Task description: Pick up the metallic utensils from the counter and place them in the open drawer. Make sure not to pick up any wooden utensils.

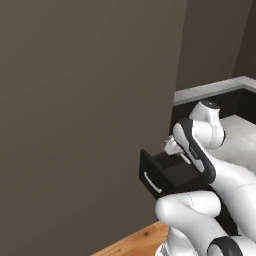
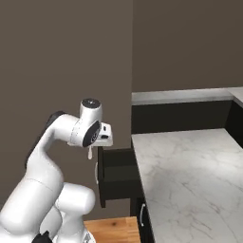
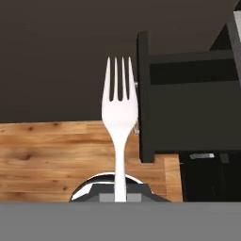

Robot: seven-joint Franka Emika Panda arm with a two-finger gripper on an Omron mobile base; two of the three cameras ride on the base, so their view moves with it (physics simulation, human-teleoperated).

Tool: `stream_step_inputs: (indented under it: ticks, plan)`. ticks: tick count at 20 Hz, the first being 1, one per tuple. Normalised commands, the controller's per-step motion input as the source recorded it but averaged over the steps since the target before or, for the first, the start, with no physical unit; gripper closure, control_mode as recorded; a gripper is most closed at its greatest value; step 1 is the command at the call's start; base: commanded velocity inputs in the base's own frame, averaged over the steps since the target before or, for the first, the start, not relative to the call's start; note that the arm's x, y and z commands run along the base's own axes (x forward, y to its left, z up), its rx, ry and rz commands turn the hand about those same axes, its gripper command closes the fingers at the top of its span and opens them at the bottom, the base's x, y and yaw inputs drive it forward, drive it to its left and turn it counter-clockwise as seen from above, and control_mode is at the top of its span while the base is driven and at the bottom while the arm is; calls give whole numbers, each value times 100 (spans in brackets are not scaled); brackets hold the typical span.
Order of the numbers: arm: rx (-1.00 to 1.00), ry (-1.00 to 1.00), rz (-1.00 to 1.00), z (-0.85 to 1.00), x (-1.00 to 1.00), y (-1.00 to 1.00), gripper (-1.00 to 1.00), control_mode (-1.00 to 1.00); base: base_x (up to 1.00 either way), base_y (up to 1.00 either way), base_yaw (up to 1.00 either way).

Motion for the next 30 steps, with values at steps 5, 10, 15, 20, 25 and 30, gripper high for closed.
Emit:
stream_step_inputs:
  ticks: [5, 10, 15, 20, 25, 30]
  plan:
    - [0, 23, 0, -72, 87, -14, 100, -100, 0, 0, 0]
    - [-1, 14, 0, -61, 87, -21, 100, -100, 0, 0, 0]
    - [-4, 0, 0, -68, 76, -15, 100, -100, 0, 0, 0]
    - [-5, -1, 0, -69, 48, -2, 100, -100, 0, 0, 0]
    - [-3, -3, 0, -63, 33, -1, 100, -100, 0, 0, 0]
    - [0, 0, 0, -53, 32, 0, 100, -100, 0, 0, 0]
